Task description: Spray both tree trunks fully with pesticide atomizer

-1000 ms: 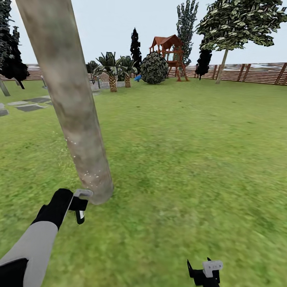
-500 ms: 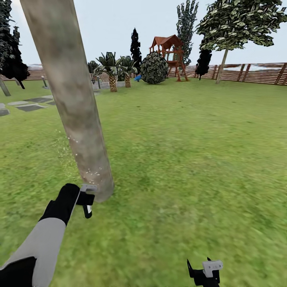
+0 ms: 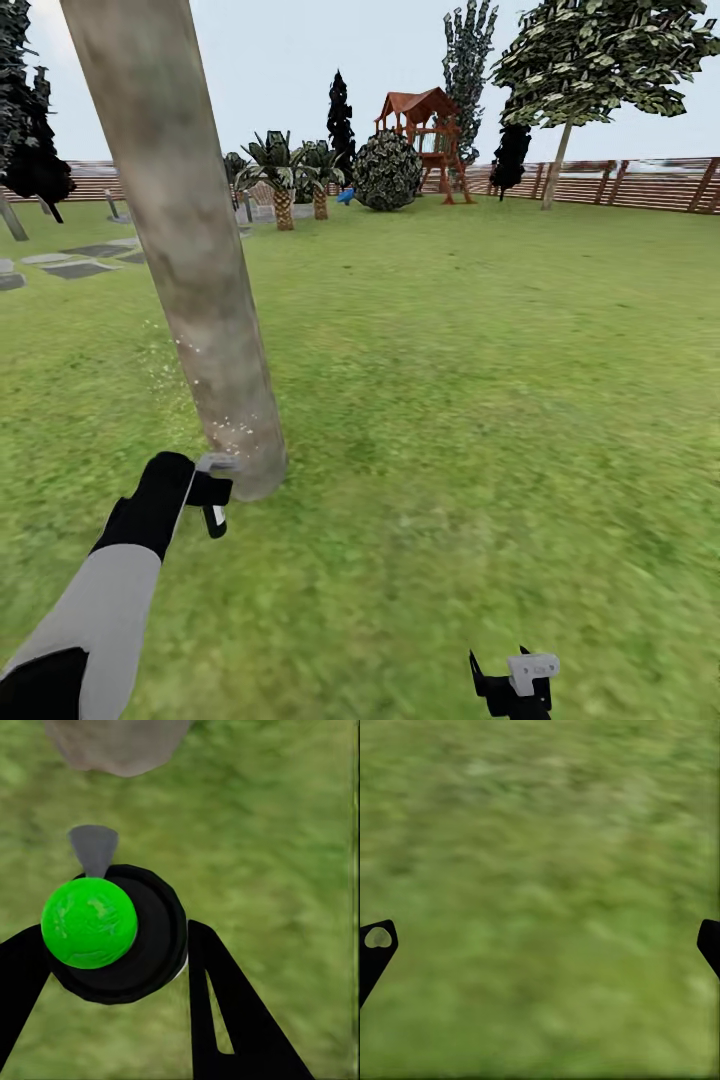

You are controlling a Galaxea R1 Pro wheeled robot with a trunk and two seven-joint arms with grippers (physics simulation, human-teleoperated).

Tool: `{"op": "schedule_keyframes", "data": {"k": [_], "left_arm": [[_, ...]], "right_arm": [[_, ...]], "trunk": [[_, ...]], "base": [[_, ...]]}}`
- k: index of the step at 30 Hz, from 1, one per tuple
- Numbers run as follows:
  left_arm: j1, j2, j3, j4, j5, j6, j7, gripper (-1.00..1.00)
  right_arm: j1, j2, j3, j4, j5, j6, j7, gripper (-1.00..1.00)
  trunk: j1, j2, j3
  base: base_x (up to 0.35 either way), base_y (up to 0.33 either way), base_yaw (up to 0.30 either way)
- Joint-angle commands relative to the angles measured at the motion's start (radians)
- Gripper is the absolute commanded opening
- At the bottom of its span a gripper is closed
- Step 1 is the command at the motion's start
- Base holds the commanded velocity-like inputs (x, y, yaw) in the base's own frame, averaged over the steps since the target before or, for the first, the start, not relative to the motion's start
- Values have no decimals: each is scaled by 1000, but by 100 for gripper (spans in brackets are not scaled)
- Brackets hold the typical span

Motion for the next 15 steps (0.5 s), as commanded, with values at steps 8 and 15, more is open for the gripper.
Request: {"op": "schedule_keyframes", "data": {"k": [8,15], "left_arm": [[1,58,8,-46,-8,15,-4,-100],[0,-1,-34,-114,-6,60,-4,-100]], "right_arm": [[0,0,0,0,0,0,0,100],[0,0,0,0,0,0,0,100]], "trunk": [[0,0,0],[0,0,0]], "base": [[-4,0,0],[-92,0,0]]}}
